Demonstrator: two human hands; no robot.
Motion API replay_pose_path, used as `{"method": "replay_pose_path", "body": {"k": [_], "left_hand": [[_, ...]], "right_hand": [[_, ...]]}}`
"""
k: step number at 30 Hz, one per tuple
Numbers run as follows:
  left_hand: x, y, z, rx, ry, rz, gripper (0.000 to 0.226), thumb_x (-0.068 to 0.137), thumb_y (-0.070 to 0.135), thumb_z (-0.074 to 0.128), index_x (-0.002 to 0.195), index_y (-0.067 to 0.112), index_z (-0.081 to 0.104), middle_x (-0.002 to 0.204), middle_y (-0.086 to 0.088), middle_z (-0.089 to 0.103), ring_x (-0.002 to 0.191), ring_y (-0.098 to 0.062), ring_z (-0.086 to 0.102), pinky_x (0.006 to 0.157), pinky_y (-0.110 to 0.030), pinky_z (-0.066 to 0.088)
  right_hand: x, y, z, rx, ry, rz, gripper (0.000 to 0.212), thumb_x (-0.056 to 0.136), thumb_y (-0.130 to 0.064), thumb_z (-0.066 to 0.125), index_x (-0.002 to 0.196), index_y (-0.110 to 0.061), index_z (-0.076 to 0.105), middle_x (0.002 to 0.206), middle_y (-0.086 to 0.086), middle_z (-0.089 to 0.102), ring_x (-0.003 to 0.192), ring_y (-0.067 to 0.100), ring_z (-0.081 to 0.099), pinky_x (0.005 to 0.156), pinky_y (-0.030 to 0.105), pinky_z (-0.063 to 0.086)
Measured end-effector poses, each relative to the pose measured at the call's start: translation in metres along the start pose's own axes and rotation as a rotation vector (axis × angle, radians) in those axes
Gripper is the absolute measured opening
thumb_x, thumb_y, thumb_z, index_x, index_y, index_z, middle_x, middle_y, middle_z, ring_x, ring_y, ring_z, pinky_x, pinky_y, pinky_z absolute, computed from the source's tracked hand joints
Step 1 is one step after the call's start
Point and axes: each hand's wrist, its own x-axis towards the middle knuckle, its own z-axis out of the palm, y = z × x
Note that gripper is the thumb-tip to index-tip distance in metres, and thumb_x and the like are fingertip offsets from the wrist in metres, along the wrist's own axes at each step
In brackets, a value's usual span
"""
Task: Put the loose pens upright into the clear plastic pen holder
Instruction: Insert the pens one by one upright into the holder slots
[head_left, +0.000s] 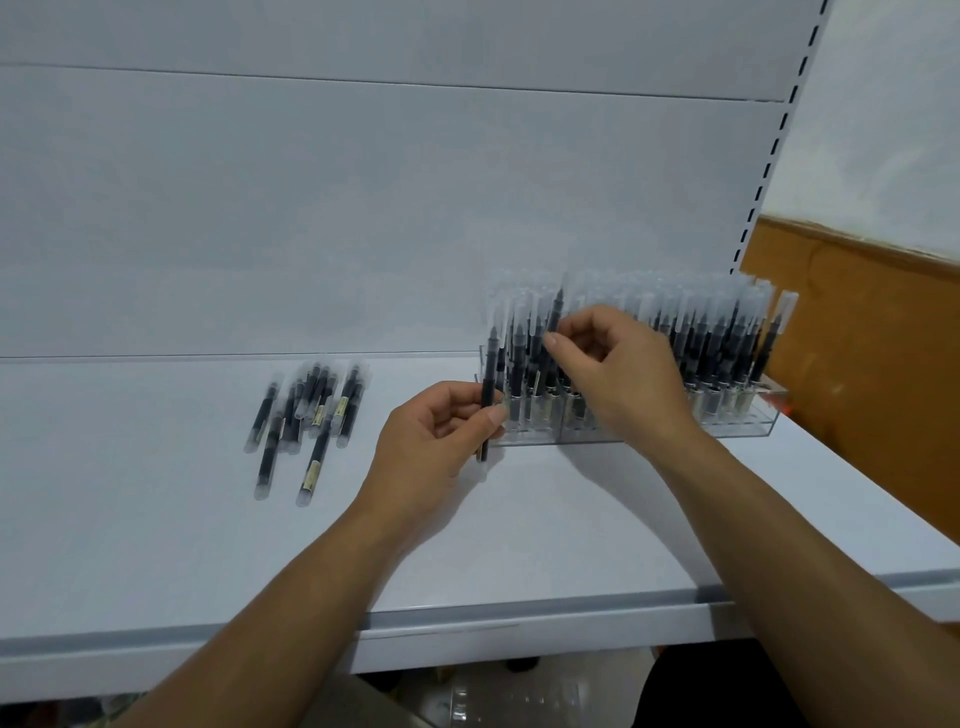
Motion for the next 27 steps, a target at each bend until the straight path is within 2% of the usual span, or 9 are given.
{"method": "replay_pose_path", "body": {"k": [3, 9, 11, 13, 16, 18, 22, 24, 27], "left_hand": [[0.000, 0.000, -0.001, 0.019, -0.004, 0.007, 0.014, 0.084, 0.006, 0.070, 0.096, 0.013, 0.072, 0.083, -0.004, 0.074, 0.076, -0.011, 0.069, 0.067, -0.014, 0.052], [0.000, -0.001, -0.001, 0.053, 0.000, 0.011, 0.015, 0.084, 0.010, 0.071, 0.097, 0.018, 0.074, 0.089, -0.010, 0.074, 0.078, -0.012, 0.067, 0.065, -0.014, 0.050], [0.000, -0.001, -0.001, 0.059, -0.009, 0.009, 0.016, 0.084, 0.011, 0.071, 0.097, 0.019, 0.075, 0.089, -0.010, 0.074, 0.078, -0.012, 0.066, 0.066, -0.014, 0.050], [-0.001, -0.002, -0.001, 0.076, -0.023, 0.005, 0.017, 0.084, 0.011, 0.072, 0.098, 0.021, 0.075, 0.090, -0.011, 0.073, 0.080, -0.015, 0.066, 0.067, -0.016, 0.051], [0.000, -0.003, 0.000, 0.121, -0.050, 0.015, 0.019, 0.085, 0.011, 0.072, 0.099, 0.022, 0.074, 0.088, -0.007, 0.074, 0.079, -0.017, 0.065, 0.066, -0.018, 0.050], [0.000, -0.004, -0.001, 0.146, -0.060, 0.037, 0.019, 0.086, 0.009, 0.070, 0.099, 0.023, 0.074, 0.087, -0.005, 0.074, 0.077, -0.018, 0.065, 0.065, -0.020, 0.051], [-0.001, -0.005, 0.001, 0.168, -0.106, 0.067, 0.022, 0.087, 0.005, 0.069, 0.103, 0.019, 0.073, 0.088, -0.006, 0.074, 0.082, -0.026, 0.068, 0.068, -0.022, 0.054], [-0.003, -0.004, 0.001, 0.181, -0.096, 0.084, 0.021, 0.086, 0.009, 0.070, 0.104, 0.019, 0.073, 0.090, -0.003, 0.075, 0.081, -0.019, 0.068, 0.071, -0.022, 0.053], [-0.001, -0.005, -0.002, 0.354, 0.056, 0.175, 0.017, 0.089, 0.025, 0.068, 0.104, 0.033, 0.070, 0.100, 0.015, 0.070, 0.092, -0.002, 0.063, 0.082, -0.020, 0.049]], "right_hand": [[-0.007, 0.005, 0.006, -0.121, -0.122, 0.018, 0.011, 0.087, -0.039, 0.070, 0.081, -0.033, 0.062, 0.072, -0.015, 0.063, 0.067, 0.001, 0.058, 0.064, 0.027, 0.049], [-0.013, 0.006, 0.002, -0.124, -0.102, 0.036, 0.012, 0.086, -0.041, 0.071, 0.082, -0.030, 0.067, 0.073, -0.015, 0.065, 0.070, 0.002, 0.060, 0.066, 0.024, 0.048], [-0.019, 0.006, -0.001, -0.024, -0.030, 0.030, 0.012, 0.088, -0.041, 0.068, 0.081, -0.031, 0.068, 0.070, -0.016, 0.065, 0.067, 0.000, 0.059, 0.062, 0.018, 0.045], [-0.027, 0.002, -0.002, 0.149, -0.043, 0.003, 0.013, 0.090, -0.040, 0.065, 0.081, -0.032, 0.069, 0.069, -0.016, 0.065, 0.061, -0.001, 0.056, 0.058, 0.015, 0.044], [-0.035, -0.007, 0.004, 0.302, -0.191, -0.012, 0.006, 0.087, -0.038, 0.069, 0.088, -0.032, 0.072, 0.073, -0.014, 0.067, 0.064, 0.012, 0.057, 0.061, 0.028, 0.051], [-0.036, -0.009, 0.009, 0.321, -0.208, 0.003, 0.002, 0.086, -0.032, 0.072, 0.087, -0.031, 0.071, 0.074, -0.013, 0.067, 0.065, 0.014, 0.056, 0.062, 0.033, 0.053], [-0.036, -0.008, 0.011, 0.396, -0.197, 0.049, 0.007, 0.086, -0.026, 0.073, 0.080, -0.025, 0.069, 0.067, -0.011, 0.063, 0.060, 0.007, 0.053, 0.056, 0.023, 0.046], [-0.036, -0.008, 0.008, 0.425, -0.191, 0.056, 0.008, 0.086, -0.023, 0.073, 0.080, -0.021, 0.068, 0.065, -0.009, 0.063, 0.058, 0.006, 0.053, 0.055, 0.021, 0.046], [-0.025, -0.010, -0.006, 0.476, -0.074, 0.083, 0.006, 0.087, -0.021, 0.071, 0.083, -0.019, 0.068, 0.064, -0.010, 0.062, 0.056, 0.003, 0.054, 0.052, 0.018, 0.045]]}}
